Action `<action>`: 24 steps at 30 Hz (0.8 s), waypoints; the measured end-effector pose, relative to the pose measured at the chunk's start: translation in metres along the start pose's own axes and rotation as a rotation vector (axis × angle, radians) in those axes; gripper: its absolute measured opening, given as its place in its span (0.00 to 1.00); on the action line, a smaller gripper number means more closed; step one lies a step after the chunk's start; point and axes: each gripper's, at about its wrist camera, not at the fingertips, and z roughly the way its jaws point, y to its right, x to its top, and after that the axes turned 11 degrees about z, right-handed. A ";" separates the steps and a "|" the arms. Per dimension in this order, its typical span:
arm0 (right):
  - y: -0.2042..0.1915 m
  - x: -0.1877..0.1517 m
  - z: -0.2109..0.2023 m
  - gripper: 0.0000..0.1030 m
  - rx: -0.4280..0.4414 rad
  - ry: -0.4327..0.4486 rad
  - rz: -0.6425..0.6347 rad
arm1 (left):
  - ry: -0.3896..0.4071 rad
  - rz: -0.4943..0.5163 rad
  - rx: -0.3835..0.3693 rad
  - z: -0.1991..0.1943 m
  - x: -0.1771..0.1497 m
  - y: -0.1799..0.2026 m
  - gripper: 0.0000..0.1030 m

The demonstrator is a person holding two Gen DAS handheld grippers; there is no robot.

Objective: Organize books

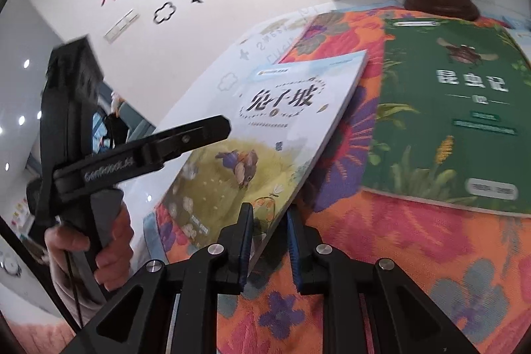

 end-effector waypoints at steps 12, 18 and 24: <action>0.045 0.055 -0.222 0.48 -0.229 0.513 -0.021 | 0.085 0.040 -0.001 -0.038 0.083 0.119 0.75; 0.128 0.064 -0.325 0.48 -0.249 0.683 0.135 | 0.195 0.120 -0.159 -0.034 0.141 0.234 0.81; 0.216 0.069 -0.335 0.48 -0.364 0.514 0.247 | 0.142 0.111 -0.212 0.015 0.148 0.316 0.81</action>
